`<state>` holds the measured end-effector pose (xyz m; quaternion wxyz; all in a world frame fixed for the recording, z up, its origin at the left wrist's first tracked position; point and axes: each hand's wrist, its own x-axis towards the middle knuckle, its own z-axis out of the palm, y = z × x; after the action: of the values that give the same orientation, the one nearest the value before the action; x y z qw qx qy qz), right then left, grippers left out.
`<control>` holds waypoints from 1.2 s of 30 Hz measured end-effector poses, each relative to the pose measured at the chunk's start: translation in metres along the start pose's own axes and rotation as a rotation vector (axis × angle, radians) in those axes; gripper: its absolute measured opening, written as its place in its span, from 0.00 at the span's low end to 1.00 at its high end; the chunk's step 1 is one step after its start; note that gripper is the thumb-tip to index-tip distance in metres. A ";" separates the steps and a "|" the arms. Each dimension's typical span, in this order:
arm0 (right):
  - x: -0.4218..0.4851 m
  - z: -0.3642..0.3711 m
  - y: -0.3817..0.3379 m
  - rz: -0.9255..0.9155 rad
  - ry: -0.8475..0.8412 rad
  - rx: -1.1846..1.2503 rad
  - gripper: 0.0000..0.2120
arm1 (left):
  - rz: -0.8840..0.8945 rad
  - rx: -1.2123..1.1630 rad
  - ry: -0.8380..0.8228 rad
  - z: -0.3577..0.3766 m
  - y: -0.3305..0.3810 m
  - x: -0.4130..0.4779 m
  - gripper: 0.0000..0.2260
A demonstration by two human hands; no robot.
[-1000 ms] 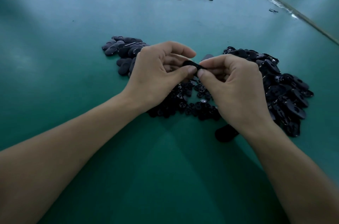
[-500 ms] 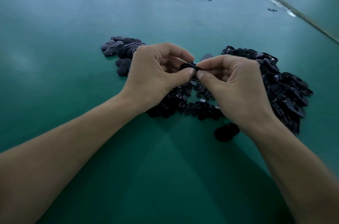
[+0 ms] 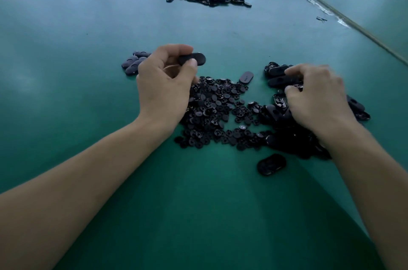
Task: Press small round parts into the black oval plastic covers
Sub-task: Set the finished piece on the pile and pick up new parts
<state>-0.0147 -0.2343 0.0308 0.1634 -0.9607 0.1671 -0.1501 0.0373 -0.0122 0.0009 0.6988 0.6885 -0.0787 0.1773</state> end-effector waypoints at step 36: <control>0.017 0.004 -0.002 0.007 0.053 0.227 0.09 | 0.157 -0.011 -0.186 0.008 0.012 -0.015 0.07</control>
<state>0.0024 -0.2380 0.0319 0.2669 -0.9311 0.1566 -0.1931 0.0204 -0.0225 0.0072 0.6761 0.6900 -0.1979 0.1665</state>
